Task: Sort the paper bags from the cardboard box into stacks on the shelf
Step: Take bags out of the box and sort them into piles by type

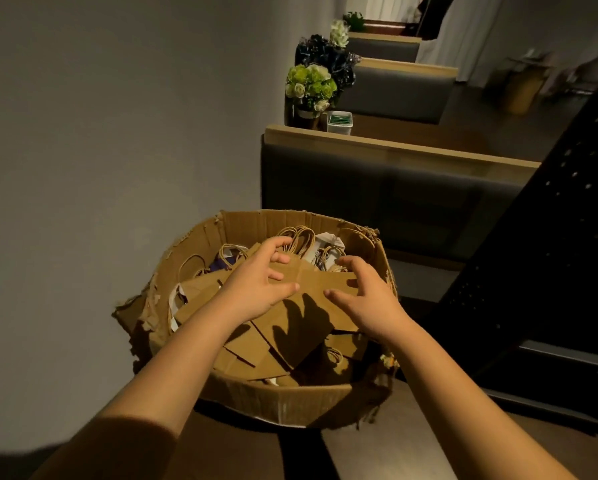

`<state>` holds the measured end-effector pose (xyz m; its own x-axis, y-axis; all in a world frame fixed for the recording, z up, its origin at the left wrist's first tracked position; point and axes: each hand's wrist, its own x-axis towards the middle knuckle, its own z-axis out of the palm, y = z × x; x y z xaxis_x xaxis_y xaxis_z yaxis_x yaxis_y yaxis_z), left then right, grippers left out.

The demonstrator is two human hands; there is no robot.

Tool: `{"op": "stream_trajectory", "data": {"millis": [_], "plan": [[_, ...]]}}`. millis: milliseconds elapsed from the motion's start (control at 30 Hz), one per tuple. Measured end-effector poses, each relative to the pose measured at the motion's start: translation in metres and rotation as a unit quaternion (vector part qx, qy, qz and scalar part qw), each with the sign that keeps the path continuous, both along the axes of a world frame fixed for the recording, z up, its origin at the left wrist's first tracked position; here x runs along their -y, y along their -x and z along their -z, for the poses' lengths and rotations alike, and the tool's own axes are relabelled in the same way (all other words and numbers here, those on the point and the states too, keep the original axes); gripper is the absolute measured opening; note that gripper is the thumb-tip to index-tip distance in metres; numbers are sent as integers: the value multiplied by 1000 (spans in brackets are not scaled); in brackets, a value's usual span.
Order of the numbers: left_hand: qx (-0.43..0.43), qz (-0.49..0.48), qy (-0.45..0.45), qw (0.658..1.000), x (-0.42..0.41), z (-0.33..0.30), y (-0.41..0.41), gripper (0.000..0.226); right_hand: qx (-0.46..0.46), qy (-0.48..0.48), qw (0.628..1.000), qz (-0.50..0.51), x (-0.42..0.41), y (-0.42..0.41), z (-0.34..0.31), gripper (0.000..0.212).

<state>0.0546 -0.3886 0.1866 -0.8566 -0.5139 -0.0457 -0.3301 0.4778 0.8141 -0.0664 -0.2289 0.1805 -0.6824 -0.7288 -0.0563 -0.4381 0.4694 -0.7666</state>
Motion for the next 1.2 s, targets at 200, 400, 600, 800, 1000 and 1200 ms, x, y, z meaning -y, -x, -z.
{"op": "stream_trajectory", "data": {"millis": [200,400,600,800,1000,1200], "plan": [[69,-32,-32,997,65,21,1,63,2,-146,989,-14,48,-6,21,70],[242,-42,-90,965,89,51,7,55,-61,-231,970,-52,99,-9,46,77],[282,-47,-46,957,107,71,15,50,-116,-337,934,-36,105,16,64,108],[247,-149,-89,953,113,97,23,68,-154,-414,895,-60,99,28,74,132],[222,-232,-136,937,106,88,26,83,-172,-429,884,-67,95,35,77,137],[202,-276,-207,917,97,89,14,70,-221,-361,905,-55,87,31,73,114]]}}
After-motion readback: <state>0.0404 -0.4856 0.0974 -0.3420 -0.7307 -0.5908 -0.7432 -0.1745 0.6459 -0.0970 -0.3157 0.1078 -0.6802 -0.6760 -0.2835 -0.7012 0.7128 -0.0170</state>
